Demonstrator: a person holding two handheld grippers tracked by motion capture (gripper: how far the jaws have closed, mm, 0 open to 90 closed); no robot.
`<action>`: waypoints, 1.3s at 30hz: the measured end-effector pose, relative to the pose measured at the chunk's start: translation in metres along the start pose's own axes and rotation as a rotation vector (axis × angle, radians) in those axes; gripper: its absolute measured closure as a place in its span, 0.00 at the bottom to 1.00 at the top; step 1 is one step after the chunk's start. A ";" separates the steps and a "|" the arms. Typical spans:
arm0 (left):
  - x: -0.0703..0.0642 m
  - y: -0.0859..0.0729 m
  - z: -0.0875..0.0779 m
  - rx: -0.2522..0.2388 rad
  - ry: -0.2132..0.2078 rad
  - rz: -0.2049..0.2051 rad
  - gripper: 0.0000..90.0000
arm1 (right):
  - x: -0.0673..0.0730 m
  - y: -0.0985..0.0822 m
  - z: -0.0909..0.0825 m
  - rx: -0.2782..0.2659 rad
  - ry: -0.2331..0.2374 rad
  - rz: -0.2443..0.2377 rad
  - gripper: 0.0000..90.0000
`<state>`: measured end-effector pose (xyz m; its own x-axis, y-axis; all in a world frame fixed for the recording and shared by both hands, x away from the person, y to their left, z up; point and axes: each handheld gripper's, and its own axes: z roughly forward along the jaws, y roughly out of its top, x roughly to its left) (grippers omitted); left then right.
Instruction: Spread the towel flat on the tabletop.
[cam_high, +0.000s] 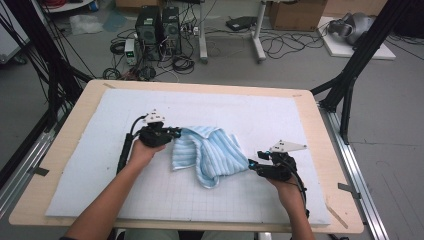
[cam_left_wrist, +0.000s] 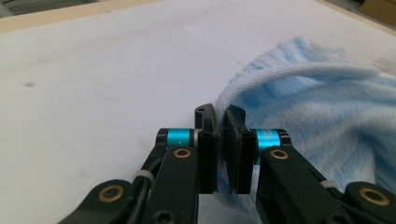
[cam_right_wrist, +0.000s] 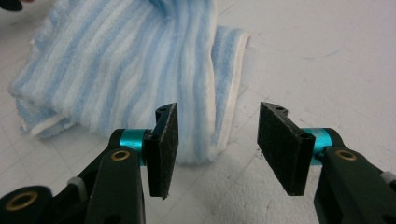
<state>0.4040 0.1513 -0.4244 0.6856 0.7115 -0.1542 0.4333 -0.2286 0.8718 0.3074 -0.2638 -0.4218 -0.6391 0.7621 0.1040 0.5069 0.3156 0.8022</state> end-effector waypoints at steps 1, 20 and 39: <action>0.007 0.002 -0.005 -0.020 0.020 -0.008 0.93 | 0.000 0.000 0.001 0.001 -0.001 -0.005 0.53; 0.045 0.010 -0.038 -0.083 0.143 -0.065 0.93 | 0.027 0.013 0.056 0.044 0.023 -0.261 0.30; 0.043 0.000 -0.057 -0.100 0.119 -0.041 0.92 | 0.059 0.032 0.069 0.051 0.400 -0.346 0.95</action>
<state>0.4004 0.2197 -0.4047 0.5920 0.7938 -0.1395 0.3950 -0.1349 0.9087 0.3258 -0.1700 -0.4302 -0.9397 0.3363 0.0624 0.2482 0.5451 0.8008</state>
